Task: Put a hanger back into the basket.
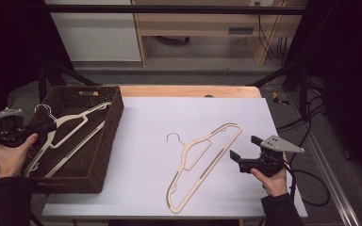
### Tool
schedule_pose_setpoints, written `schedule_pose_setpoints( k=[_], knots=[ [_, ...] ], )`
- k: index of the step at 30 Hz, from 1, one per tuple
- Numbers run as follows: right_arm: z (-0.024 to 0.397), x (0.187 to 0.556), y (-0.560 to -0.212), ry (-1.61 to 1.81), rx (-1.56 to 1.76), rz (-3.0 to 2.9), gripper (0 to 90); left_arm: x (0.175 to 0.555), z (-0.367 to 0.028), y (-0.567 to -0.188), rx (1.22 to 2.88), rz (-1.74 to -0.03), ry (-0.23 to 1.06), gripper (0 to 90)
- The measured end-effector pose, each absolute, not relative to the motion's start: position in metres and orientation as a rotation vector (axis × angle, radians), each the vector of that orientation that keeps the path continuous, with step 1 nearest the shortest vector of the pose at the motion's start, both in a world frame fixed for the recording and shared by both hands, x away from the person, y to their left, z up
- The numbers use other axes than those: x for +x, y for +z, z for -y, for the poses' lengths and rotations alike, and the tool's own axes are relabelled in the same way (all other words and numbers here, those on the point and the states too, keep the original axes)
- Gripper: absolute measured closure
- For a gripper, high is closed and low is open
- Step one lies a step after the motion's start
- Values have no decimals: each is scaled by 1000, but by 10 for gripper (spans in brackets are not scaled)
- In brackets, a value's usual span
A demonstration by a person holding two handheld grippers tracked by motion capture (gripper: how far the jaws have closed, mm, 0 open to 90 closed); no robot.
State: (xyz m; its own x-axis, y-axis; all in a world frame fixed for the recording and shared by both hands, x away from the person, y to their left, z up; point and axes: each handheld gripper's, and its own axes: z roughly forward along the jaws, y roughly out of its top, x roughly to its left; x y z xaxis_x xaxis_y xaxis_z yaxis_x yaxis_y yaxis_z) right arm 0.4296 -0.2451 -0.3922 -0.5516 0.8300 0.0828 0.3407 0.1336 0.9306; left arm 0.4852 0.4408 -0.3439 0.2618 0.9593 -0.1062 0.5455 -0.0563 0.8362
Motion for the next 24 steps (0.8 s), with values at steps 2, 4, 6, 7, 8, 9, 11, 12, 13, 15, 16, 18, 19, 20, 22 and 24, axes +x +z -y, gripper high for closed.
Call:
schedule_pose_setpoints(
  k=[2, 4, 6, 7, 8, 9, 11, 12, 13, 15, 16, 18, 19, 20, 22, 24],
  knots=[
    [245, 430, -392, 1414, 1121, -1955, 27, 480, -432, -338, 1694, -1324, 646, 362],
    [244, 430, -391, 1418, 1117, -1953, 27, 475, -421, -333, 1668, -1267, 648, 314],
    [243, 429, -391, 1422, 1122, -1949, 27, 471, -411, -329, 1648, -1211, 637, 267],
    [242, 430, -391, 1426, 1120, -1948, 27, 468, -405, -327, 1629, -1177, 633, 242],
    [242, 430, -390, 1429, 1121, -1950, 27, 466, -401, -326, 1625, -1155, 630, 220],
    [242, 430, -390, 1428, 1118, -1950, 27, 464, -397, -325, 1620, -1130, 623, 200],
    [241, 430, -390, 1426, 1117, -1952, 27, 458, -384, -322, 1605, -1057, 611, 136],
    [241, 430, -390, 1427, 1116, -1952, 27, 456, -380, -321, 1599, -1042, 610, 115],
    [241, 430, -390, 1426, 1116, -1952, 27, 454, -375, -320, 1595, -1024, 606, 99],
    [241, 429, -390, 1426, 1114, -1951, 27, 450, -364, -320, 1588, -999, 601, 74],
    [241, 429, -390, 1428, 1112, -1950, 27, 448, -359, -320, 1588, -986, 596, 63],
    [241, 429, -389, 1432, 1113, -1949, 27, 444, -351, -322, 1584, -963, 587, 53],
    [241, 429, -389, 1433, 1113, -1949, 27, 442, -346, -323, 1586, -951, 581, 50],
    [241, 429, -389, 1433, 1112, -1949, 27, 440, -340, -326, 1582, -934, 573, 47],
    [241, 430, -390, 1432, 1111, -1951, 27, 437, -331, -329, 1602, -916, 564, 44],
    [241, 430, -390, 1430, 1107, -1956, 27, 435, -322, -332, 1612, -900, 554, 41]
  ],
)
